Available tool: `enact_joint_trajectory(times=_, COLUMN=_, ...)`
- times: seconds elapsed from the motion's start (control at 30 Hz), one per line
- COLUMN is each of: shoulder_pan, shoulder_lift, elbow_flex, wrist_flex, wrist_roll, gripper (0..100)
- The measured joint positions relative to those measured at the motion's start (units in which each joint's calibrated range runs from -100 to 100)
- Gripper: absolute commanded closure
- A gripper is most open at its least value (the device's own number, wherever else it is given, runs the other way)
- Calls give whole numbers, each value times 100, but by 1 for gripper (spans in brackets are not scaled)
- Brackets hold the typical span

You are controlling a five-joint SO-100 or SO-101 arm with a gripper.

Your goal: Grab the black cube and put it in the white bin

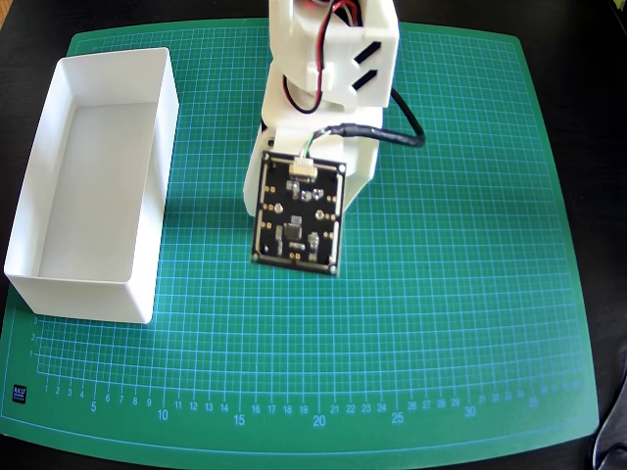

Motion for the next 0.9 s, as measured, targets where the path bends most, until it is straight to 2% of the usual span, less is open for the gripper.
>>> enact_joint_trajectory(times=0.13, shoulder_pan=52, shoulder_lift=0, elbow_flex=0, wrist_flex=0, wrist_roll=0, gripper=75)
enact_joint_trajectory(times=0.27, shoulder_pan=140, shoulder_lift=0, elbow_flex=0, wrist_flex=0, wrist_roll=0, gripper=86)
enact_joint_trajectory(times=0.4, shoulder_pan=113, shoulder_lift=0, elbow_flex=0, wrist_flex=0, wrist_roll=0, gripper=92)
enact_joint_trajectory(times=0.73, shoulder_pan=166, shoulder_lift=0, elbow_flex=0, wrist_flex=0, wrist_roll=0, gripper=99)
enact_joint_trajectory(times=0.9, shoulder_pan=166, shoulder_lift=0, elbow_flex=0, wrist_flex=17, wrist_roll=0, gripper=99)
